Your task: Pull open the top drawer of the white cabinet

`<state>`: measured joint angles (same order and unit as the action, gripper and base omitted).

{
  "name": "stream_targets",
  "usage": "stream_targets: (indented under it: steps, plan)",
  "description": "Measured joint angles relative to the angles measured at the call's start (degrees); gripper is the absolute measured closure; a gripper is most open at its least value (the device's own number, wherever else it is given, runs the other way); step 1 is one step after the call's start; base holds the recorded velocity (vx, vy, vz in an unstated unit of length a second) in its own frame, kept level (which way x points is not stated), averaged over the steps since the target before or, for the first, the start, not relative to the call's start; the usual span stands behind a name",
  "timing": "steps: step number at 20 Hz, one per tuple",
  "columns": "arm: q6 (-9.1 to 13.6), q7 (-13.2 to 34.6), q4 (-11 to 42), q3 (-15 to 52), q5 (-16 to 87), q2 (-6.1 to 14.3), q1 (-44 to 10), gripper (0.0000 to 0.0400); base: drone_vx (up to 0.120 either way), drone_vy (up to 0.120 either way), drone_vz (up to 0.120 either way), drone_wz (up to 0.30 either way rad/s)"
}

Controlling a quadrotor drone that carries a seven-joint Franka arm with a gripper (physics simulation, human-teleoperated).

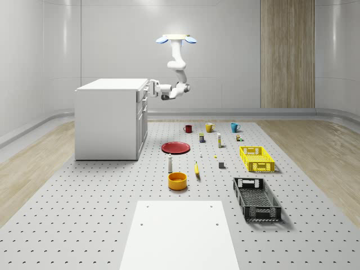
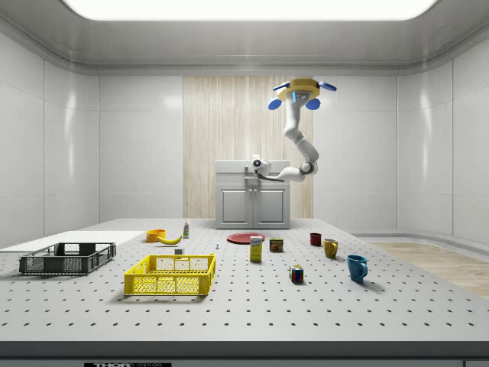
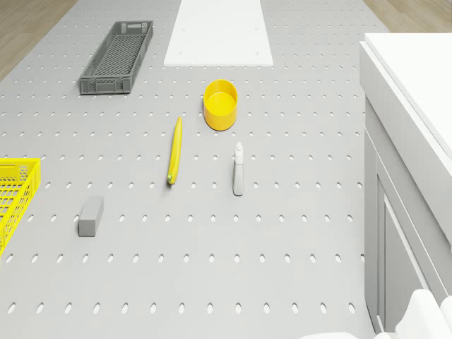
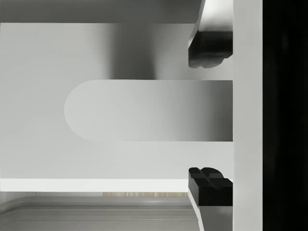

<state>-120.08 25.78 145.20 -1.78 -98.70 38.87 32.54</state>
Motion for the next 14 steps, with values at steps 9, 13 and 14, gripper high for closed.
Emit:
stream_targets:
  steps: [9,13,14]
  plan:
    - [0.8,0.5,0.0,1.0,-0.3,0.0,-1.4,0.0095,0.000,0.031,0.000,0.000]
    - [1.1,0.4,0.0,1.4,-0.5,0.0,-2.0,0.0095,0.000,0.000,0.000,0.000]
    - [1.2,0.4,0.0,1.4,-0.5,0.0,-2.1,0.0095,0.000,0.000,0.000,0.000]
